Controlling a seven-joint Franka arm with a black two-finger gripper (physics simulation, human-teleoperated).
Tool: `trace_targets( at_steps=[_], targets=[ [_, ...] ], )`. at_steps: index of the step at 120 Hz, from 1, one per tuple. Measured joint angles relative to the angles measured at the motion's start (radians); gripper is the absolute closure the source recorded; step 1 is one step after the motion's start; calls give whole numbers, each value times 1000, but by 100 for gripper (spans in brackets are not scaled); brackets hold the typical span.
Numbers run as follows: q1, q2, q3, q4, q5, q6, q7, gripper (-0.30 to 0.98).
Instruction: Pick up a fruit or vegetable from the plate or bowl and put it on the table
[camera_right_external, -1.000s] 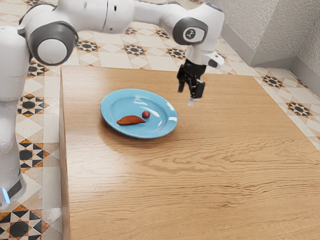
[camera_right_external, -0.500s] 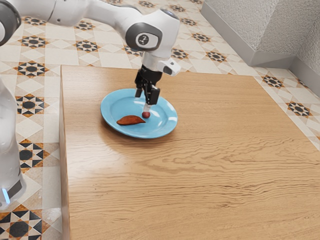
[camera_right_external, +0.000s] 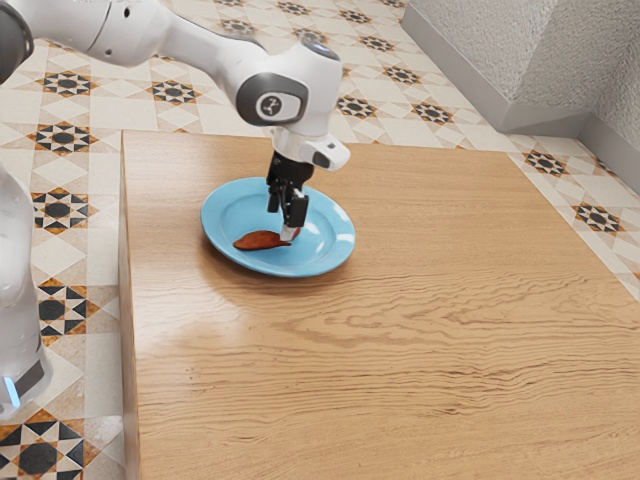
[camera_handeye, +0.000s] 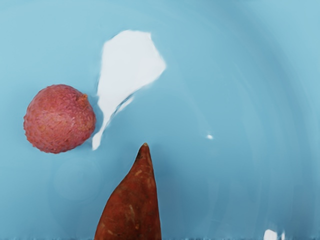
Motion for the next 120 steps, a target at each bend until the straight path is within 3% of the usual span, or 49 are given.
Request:
trace_targets(
  at_steps=[120],
  targets=[
    [2,46,51,-28,-26,-68,65,0]
  ],
)
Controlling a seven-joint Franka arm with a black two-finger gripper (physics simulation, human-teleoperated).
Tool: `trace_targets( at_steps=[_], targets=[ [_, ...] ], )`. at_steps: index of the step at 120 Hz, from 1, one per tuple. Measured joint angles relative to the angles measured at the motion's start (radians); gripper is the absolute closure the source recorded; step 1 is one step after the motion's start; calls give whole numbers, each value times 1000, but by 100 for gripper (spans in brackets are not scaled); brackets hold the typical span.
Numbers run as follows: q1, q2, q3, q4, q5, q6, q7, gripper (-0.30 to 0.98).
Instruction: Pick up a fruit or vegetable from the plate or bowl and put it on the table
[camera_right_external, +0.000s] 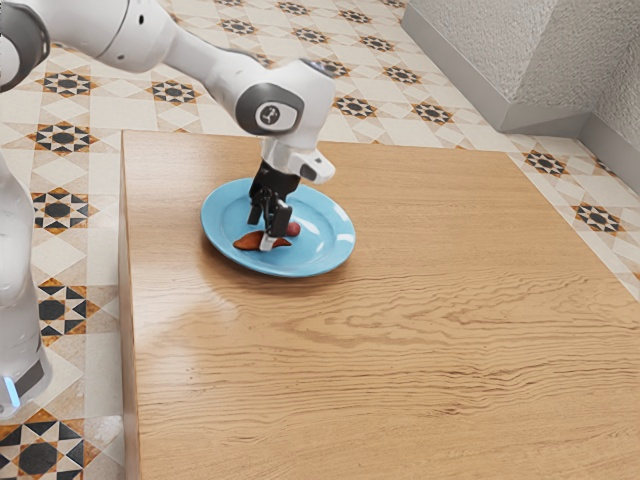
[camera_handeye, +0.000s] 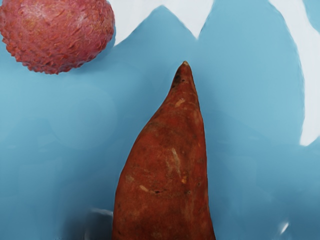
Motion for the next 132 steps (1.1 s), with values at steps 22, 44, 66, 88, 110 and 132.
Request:
trace_targets(
  at_steps=[22,44,66,88,110,132],
  targets=[
    [-1,20,-1,0,-2,9,4,0],
    [-2,30,-1,0,-13,17,7,9],
    [-1,33,-1,0,-18,19,9,19],
    [0,33,-1,0,-19,17,10,30],
    [-2,31,-2,0,-19,16,13,42],
    [-3,30,-6,2,-18,15,16,50]
  ],
)
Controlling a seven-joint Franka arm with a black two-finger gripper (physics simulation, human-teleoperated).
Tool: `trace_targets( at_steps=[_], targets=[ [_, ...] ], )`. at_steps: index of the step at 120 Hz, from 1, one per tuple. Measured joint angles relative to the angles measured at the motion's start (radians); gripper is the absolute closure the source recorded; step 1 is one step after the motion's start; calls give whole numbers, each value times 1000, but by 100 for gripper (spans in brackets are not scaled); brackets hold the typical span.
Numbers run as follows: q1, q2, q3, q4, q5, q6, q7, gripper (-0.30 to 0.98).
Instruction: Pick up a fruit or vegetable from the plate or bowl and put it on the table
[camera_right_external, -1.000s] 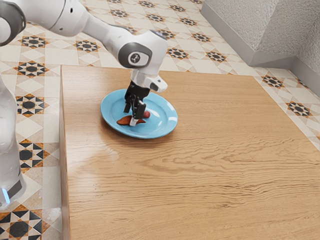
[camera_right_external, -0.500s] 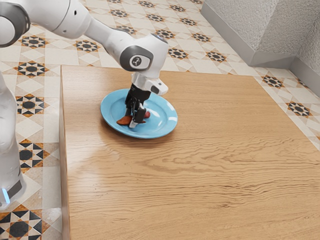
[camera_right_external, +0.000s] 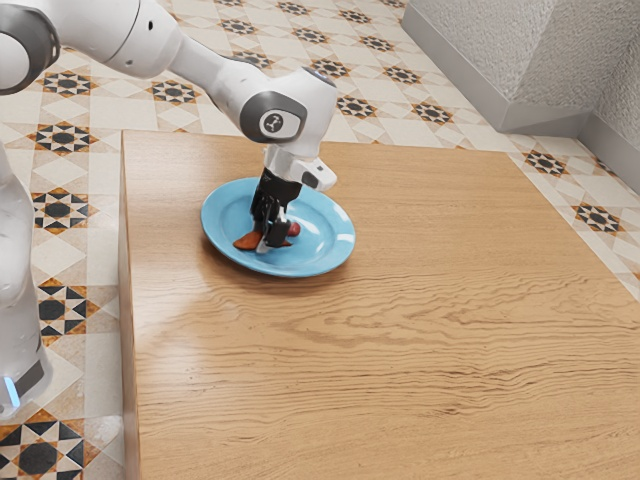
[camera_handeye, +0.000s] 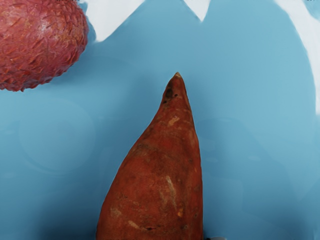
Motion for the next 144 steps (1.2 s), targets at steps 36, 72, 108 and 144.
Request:
trace_targets(
  at_steps=[36,72,108,144],
  targets=[
    [-2,-12,-8,33,6,-5,5,52],
    [-4,5,-87,143,7,0,7,53],
    [-9,33,-331,165,-40,27,-3,54],
    [-8,32,-412,175,-71,43,-35,20]
  ],
)
